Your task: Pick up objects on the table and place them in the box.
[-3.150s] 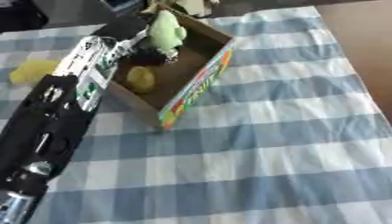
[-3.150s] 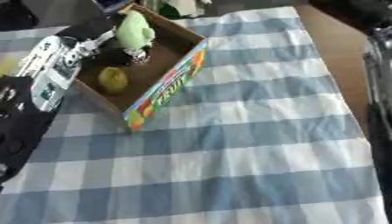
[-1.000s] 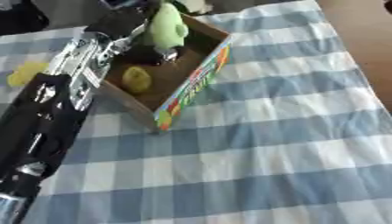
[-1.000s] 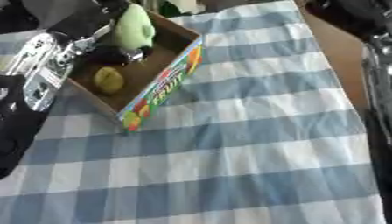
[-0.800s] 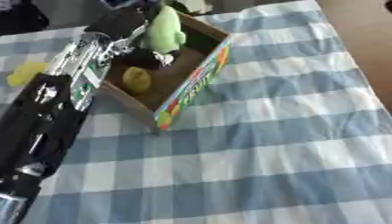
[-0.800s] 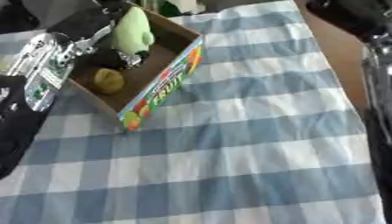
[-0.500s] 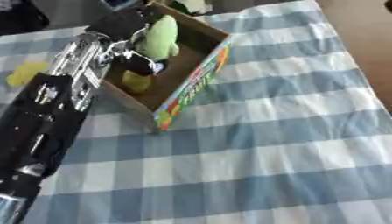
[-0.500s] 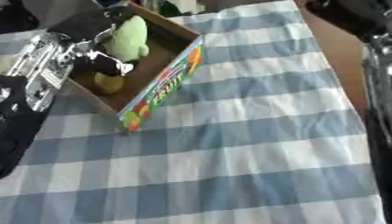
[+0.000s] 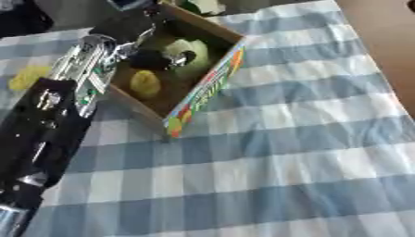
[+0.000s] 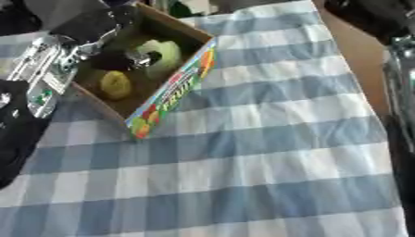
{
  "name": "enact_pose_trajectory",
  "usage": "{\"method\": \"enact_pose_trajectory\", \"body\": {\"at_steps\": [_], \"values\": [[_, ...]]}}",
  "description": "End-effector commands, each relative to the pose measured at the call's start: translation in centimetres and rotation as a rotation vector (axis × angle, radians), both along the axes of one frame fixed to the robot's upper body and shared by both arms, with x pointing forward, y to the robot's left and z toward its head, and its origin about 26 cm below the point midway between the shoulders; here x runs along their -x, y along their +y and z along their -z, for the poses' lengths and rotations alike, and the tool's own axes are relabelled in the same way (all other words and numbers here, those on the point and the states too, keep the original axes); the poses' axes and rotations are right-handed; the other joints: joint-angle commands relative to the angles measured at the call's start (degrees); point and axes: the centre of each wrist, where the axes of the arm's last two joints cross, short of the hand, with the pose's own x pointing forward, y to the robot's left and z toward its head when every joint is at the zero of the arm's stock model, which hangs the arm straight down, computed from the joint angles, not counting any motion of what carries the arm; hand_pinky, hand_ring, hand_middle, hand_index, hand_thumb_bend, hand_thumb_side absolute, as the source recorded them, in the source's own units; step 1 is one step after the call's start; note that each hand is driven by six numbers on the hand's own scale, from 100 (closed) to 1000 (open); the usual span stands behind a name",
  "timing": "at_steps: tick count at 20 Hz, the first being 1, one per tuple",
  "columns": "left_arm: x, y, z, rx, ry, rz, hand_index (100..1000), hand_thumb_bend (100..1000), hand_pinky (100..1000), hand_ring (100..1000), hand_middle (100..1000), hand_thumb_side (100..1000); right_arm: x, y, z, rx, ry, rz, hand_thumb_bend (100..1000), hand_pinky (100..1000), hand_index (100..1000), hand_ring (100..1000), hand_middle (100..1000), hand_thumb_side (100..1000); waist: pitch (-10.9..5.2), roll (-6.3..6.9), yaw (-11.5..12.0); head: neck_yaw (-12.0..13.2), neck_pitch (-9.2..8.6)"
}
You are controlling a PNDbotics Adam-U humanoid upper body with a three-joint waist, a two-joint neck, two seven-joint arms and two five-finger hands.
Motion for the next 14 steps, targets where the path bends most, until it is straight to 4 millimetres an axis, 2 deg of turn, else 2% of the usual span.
{"method": "enact_pose_trajectory", "body": {"at_steps": [1,4,6,8,11,14], "values": [[0.2,0.4,-1.5,-0.006,-0.053,-0.008,1000,510,1000,1000,1000,1000,0.7,-0.1,-0.8,0.002,-0.037,0.000,444,831,854,836,517,777,-1.07,-0.39,0.1,-0.2,-0.34],[0.3,0.4,-1.6,-0.001,-0.051,0.001,1000,458,1000,1000,1000,1000,0.6,-0.1,-0.8,0.001,-0.037,0.001,440,831,854,836,517,774,-1.09,-0.51,0.1,-0.1,-0.26],[0.5,0.6,-2.0,0.018,-0.053,0.006,1000,399,959,1000,1000,1000,0.6,-0.1,-0.8,-0.001,-0.037,0.002,434,830,852,836,516,774,-1.20,-0.62,0.2,-0.1,-0.10],[0.8,1.1,-2.7,0.039,-0.052,0.005,1000,300,902,977,970,897,0.6,-0.2,-0.7,-0.004,-0.034,0.006,432,830,852,836,514,775,-1.38,-0.69,0.5,-0.3,0.11],[1.4,2.8,-3.9,0.064,-0.040,-0.010,1000,199,854,944,944,796,0.5,-0.4,-0.6,-0.009,-0.030,0.017,431,830,852,835,513,776,-1.70,-0.73,0.9,-0.7,0.41],[1.9,5.1,-5.1,0.083,-0.014,-0.041,1000,170,853,947,953,808,0.5,-0.6,-0.4,-0.013,-0.027,0.026,431,830,851,835,513,776,-1.97,-0.90,1.3,-1.3,0.87]]}}
